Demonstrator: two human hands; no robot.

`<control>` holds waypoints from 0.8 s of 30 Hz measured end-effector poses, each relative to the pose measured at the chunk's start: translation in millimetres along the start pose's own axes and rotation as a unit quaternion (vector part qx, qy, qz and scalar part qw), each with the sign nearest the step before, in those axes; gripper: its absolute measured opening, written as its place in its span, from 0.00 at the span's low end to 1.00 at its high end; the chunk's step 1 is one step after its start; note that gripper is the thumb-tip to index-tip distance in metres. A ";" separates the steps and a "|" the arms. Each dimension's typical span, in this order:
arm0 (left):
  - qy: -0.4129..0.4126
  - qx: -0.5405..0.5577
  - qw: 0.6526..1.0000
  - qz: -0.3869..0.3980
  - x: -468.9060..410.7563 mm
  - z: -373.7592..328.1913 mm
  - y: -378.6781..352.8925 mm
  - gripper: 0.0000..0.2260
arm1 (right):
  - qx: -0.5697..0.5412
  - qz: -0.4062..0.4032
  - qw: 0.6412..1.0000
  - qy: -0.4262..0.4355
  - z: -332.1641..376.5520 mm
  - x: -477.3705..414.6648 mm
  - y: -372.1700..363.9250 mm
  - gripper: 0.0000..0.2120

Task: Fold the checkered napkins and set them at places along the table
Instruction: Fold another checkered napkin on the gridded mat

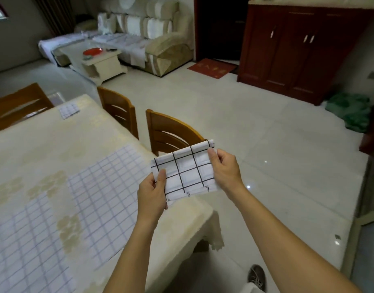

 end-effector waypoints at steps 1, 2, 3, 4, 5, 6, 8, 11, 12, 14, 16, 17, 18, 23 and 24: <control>-0.011 0.001 1.000 0.002 -4.0 -7.0 -19.1 0.22 | 0.008 -0.007 1.000 0.010 -4.8 -11.0 16.7 0.19; -0.021 0.001 1.000 0.007 -8.2 -14.1 -39.2 0.21 | 0.019 -0.016 0.999 0.022 -9.3 -22.4 34.6 0.20; -0.031 -0.001 0.999 0.013 -11.8 -22.1 -59.6 0.20 | 0.031 -0.025 0.999 0.033 -13.3 -34.0 53.0 0.20; -0.041 -0.002 0.999 0.020 -15.8 -30.4 -80.4 0.20 | 0.042 -0.035 0.998 0.042 -17.6 -45.2 72.1 0.21; -0.054 0.002 0.998 0.027 -18.6 -40.3 -101.8 0.20 | 0.052 -0.043 0.997 0.048 -21.7 -56.4 91.7 0.21; -0.072 0.006 0.997 0.032 -22.2 -49.8 -123.4 0.21 | 0.059 -0.052 0.996 0.050 -26.6 -67.7 111.9 0.21; -0.104 0.010 0.994 0.037 -29.6 -68.9 -165.4 0.23 | 0.072 -0.068 0.994 0.054 -34.6 -92.6 150.4 0.22; -0.109 0.013 0.993 0.033 -41.1 -92.5 -219.9 0.21 | 0.108 -0.081 0.989 0.068 -39.8 -126.9 197.8 0.21; -0.107 0.013 0.994 0.032 -43.8 -97.8 -234.3 0.20 | 0.119 -0.077 0.987 0.073 -41.2 -136.7 209.7 0.22; -0.094 0.016 0.995 0.038 -49.9 -103.1 -255.6 0.20 | 0.136 -0.068 0.986 0.075 -46.6 -154.2 227.8 0.22; -0.095 0.023 0.994 0.046 -60.0 -110.4 -268.1 0.22 | 0.135 -0.057 0.986 0.078 -52.7 -172.4 236.3 0.22; -0.101 0.022 0.994 0.047 -66.6 -115.2 -272.6 0.23 | 0.125 -0.054 0.987 0.080 -54.6 -181.9 236.9 0.22; -0.104 0.020 0.993 0.047 -74.4 -119.3 -276.4 0.23 | 0.112 -0.051 0.989 0.079 -55.9 -191.4 235.7 0.22; -0.081 0.057 0.994 0.047 -129.1 -132.3 -294.4 0.18 | 0.073 -0.031 0.994 0.082 -59.2 -251.5 216.8 0.21; -0.079 0.068 0.994 0.039 -143.1 -136.3 -301.2 0.17 | 0.069 -0.029 0.994 0.085 -61.0 -267.2 216.7 0.22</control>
Point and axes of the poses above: each hand's wrist, its own x-axis away from the middle knuckle, its own y-axis out of the back of the hand, z = x × y, the point moved 5 cm from there along -x, towards the middle knuckle, and after that the axes turned 7 degrees about y, right-handed, at the moved point
